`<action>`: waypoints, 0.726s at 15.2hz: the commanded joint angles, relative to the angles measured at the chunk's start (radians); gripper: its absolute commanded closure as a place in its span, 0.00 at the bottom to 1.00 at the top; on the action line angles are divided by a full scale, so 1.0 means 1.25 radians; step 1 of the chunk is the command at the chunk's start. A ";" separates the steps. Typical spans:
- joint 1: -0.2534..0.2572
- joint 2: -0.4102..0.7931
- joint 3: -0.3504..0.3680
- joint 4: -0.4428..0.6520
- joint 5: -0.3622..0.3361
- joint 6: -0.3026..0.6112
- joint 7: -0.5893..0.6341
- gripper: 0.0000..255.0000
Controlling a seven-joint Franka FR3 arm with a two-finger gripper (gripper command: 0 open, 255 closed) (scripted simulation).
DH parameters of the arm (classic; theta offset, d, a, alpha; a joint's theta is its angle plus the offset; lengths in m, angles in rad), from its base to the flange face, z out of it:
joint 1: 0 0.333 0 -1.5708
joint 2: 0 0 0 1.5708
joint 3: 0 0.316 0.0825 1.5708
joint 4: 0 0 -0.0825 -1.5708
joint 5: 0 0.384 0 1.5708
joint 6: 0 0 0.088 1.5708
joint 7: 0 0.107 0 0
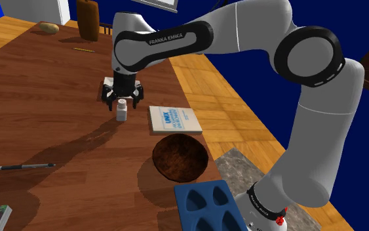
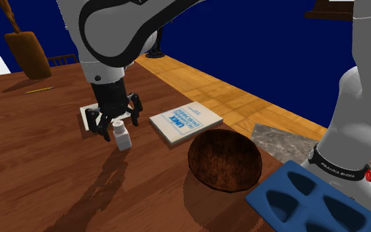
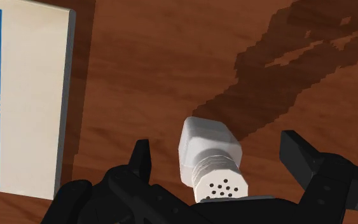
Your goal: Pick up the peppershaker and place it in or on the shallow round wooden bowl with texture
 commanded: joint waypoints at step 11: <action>0.002 0.007 -0.001 -0.008 -0.002 0.015 0.002 1.00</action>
